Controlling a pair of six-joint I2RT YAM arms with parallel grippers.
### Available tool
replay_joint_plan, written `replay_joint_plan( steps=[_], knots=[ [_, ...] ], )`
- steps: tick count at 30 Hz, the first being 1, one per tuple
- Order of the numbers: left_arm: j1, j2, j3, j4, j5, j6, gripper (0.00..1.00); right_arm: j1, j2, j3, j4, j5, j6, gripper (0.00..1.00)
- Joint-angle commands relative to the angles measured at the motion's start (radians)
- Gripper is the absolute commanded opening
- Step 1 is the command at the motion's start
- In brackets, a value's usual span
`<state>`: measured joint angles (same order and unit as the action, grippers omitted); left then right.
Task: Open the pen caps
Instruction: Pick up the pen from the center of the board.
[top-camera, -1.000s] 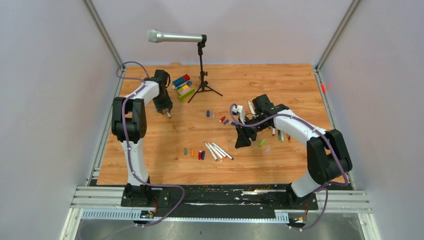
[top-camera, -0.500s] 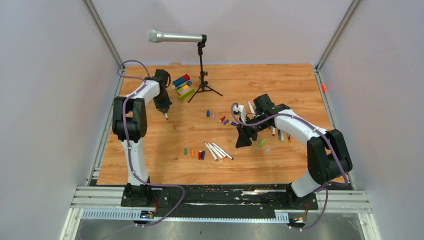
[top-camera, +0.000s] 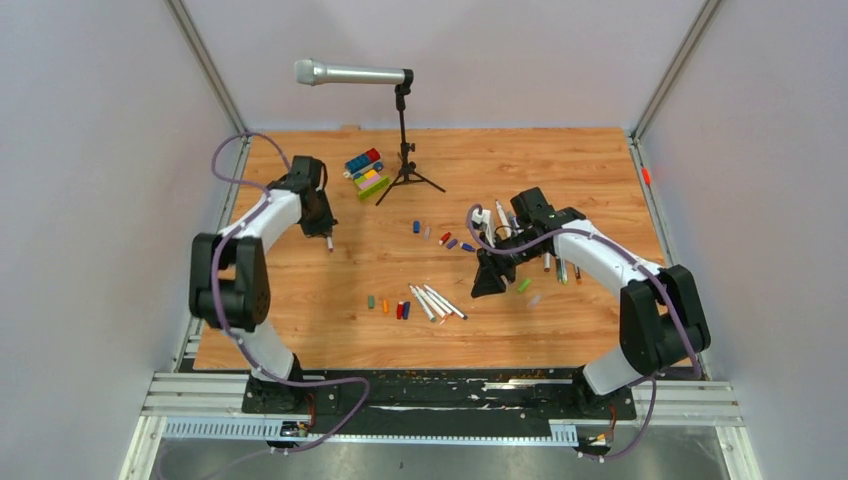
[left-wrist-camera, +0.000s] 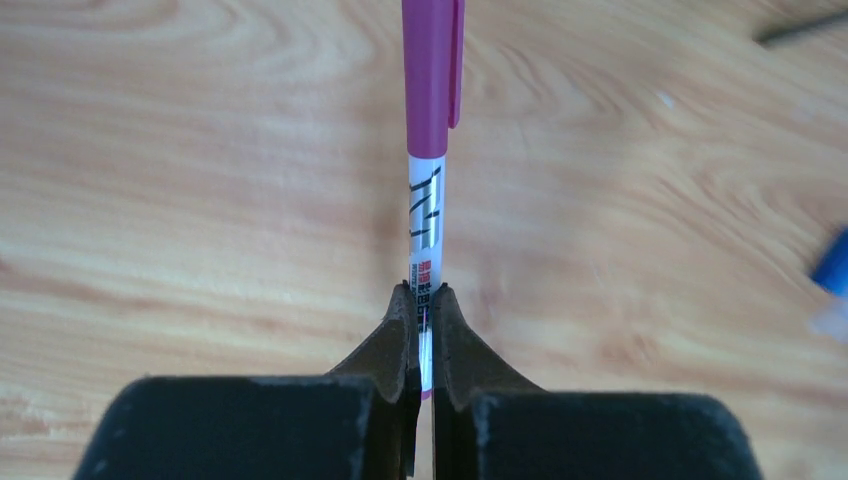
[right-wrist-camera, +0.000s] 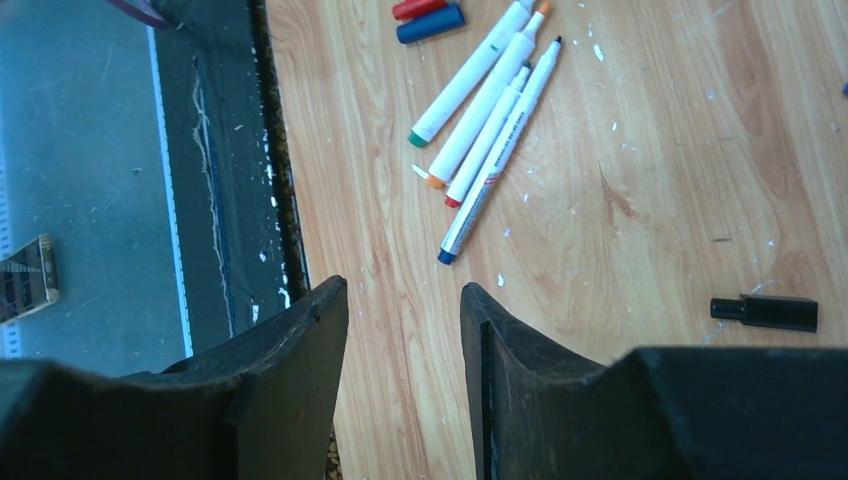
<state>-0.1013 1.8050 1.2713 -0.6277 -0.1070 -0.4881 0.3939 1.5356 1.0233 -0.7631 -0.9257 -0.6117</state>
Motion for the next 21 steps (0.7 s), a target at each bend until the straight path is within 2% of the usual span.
replay_joint_plan(
  steps=[1,6,9,14,17,21],
  knots=[
    [0.004,-0.279,-0.205,0.254,0.230,0.009,0.00,-0.007,-0.071,0.034,-0.043,-0.099,-0.090,0.45],
    [0.003,-0.567,-0.523,0.620,0.512,-0.108,0.00,-0.040,-0.146,0.023,-0.051,-0.127,-0.124,0.45],
    [-0.016,-0.712,-0.680,0.869,0.619,-0.232,0.00,-0.084,-0.196,0.008,-0.043,-0.186,-0.131,0.46],
    [-0.138,-0.896,-0.829,1.161,0.638,-0.382,0.00,-0.147,-0.309,-0.040,0.048,-0.267,-0.060,0.46],
    [-0.245,-0.984,-0.900,1.291,0.562,-0.440,0.00,-0.187,-0.370,-0.081,0.124,-0.324,-0.008,0.46],
    [-0.381,-1.005,-0.913,1.355,0.479,-0.436,0.00,-0.236,-0.431,-0.151,0.268,-0.417,0.123,0.49]
  ],
)
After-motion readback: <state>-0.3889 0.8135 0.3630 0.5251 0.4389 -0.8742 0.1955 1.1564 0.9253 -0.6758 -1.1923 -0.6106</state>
